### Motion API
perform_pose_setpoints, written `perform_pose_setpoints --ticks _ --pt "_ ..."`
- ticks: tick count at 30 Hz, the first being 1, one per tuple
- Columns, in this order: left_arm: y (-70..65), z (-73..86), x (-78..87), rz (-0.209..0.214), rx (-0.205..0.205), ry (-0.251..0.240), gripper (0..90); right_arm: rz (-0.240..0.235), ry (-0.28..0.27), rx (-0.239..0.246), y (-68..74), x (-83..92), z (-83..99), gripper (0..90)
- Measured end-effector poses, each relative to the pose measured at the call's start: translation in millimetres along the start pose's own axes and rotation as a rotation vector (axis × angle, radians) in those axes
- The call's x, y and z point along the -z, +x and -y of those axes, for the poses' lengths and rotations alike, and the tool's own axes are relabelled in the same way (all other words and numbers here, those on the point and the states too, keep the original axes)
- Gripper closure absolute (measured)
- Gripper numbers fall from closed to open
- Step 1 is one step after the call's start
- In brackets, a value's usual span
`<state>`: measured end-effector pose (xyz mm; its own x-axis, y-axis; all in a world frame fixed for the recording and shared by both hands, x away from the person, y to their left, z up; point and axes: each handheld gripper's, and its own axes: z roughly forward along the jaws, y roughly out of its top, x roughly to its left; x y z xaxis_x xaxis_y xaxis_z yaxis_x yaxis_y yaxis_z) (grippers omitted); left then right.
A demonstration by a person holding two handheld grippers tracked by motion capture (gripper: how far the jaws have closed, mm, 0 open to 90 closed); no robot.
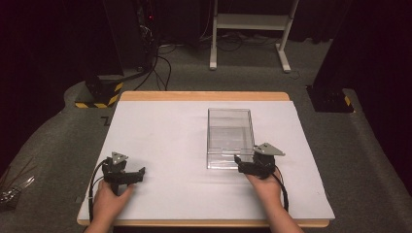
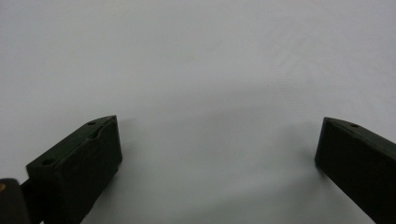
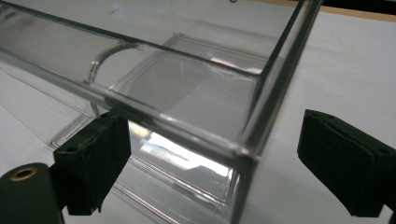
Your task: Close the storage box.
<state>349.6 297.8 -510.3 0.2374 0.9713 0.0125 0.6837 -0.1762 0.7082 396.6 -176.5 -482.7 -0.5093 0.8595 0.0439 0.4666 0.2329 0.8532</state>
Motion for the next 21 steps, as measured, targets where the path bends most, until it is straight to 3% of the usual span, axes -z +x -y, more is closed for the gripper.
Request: perform_pose_setpoints --ticks 21 --pt "-0.1 0.1 0.1 -0.002 -0.001 -0.001 0.7 -0.025 0.012 0.000 0.0 12.4 1.5 13.4"
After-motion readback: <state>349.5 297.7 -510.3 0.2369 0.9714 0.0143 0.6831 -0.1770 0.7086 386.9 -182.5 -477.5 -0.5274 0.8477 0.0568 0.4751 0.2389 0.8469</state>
